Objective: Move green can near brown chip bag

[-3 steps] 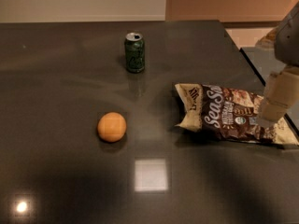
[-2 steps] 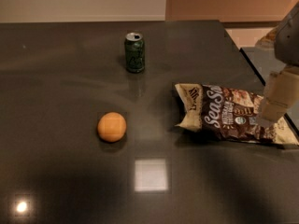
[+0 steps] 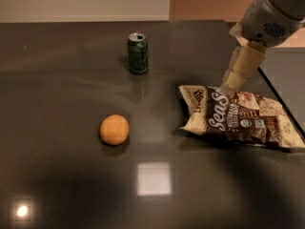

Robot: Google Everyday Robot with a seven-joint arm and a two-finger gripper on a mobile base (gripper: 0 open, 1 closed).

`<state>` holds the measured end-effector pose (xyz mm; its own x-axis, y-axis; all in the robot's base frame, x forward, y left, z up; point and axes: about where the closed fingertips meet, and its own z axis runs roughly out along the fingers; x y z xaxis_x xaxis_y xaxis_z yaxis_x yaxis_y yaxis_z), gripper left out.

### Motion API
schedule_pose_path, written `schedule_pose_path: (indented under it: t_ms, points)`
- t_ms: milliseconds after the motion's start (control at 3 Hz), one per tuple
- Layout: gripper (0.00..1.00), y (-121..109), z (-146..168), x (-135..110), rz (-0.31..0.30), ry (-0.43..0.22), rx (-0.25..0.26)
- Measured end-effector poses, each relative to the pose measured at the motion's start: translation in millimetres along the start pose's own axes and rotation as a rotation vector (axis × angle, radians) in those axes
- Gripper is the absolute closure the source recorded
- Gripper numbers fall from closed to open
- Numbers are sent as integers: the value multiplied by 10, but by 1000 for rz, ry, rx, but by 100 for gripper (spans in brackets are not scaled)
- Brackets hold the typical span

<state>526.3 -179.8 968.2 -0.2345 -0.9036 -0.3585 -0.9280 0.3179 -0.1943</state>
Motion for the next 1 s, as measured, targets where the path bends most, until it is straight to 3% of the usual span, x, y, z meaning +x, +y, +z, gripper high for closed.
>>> schedule_pose_path:
  t_ms: [1000]
  points:
    - [0,-805,684,-717,82,-224,-16]
